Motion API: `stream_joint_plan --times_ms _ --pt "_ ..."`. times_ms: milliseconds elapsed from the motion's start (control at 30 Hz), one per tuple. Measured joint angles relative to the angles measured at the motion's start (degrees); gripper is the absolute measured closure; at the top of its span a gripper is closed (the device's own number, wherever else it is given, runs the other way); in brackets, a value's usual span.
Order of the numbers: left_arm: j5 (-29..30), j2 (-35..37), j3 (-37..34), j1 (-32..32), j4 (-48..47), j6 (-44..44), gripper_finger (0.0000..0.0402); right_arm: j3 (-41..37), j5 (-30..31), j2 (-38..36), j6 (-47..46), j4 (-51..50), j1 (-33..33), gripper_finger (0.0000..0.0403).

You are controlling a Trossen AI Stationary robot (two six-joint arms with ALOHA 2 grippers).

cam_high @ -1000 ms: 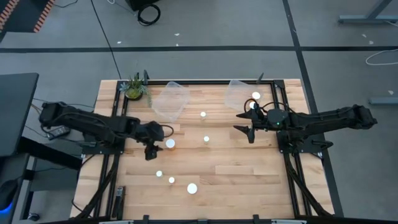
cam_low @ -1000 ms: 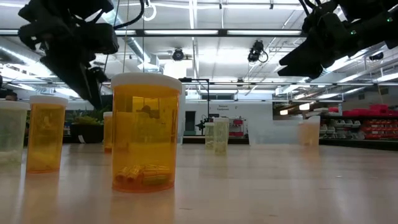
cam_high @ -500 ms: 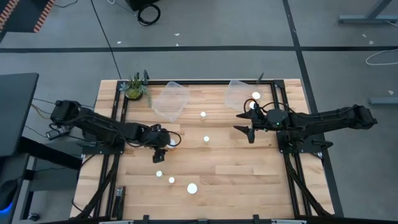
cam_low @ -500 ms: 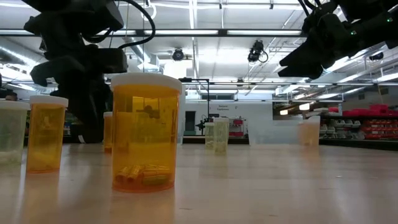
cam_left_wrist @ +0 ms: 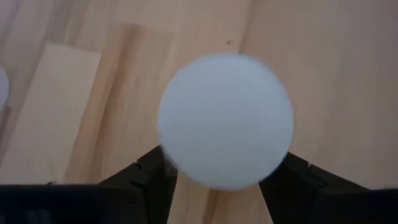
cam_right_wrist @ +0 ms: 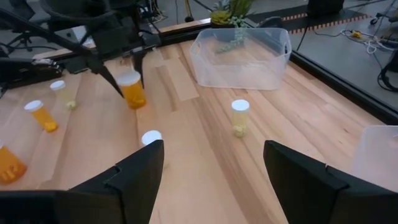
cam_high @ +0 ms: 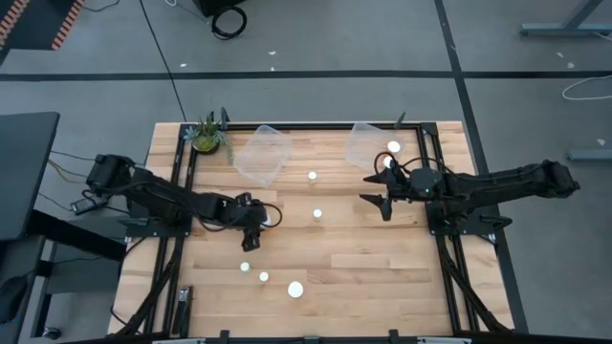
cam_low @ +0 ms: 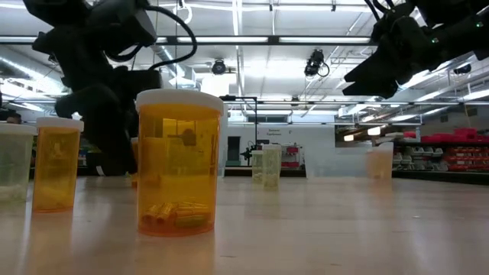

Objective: Pick and place medicine bottles into bin by pill shape (circle, oval)
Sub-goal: Put the large orange capsule bottle into the right transparent bin

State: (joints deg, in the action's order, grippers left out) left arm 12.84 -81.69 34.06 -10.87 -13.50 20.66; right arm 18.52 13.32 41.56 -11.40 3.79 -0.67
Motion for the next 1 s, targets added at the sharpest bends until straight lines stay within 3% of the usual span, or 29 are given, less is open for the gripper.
stream_joint_plan --times_ms 333,700,1000 --pt "2.31 -1.2 -0.04 -1.41 2.43 1.18 0.0163 0.0 1.73 -0.02 -0.55 -0.35 1.98 0.0121" --pt "3.07 -1.2 -9.13 -2.56 21.06 1.66 0.0206 0.0 1.73 -0.02 -1.27 -0.75 2.0 0.0121" --pt "5.2 -1.2 -11.26 -2.56 26.99 0.95 0.0209 0.0 2.71 -0.02 -1.7 -0.7 2.0 0.0121"
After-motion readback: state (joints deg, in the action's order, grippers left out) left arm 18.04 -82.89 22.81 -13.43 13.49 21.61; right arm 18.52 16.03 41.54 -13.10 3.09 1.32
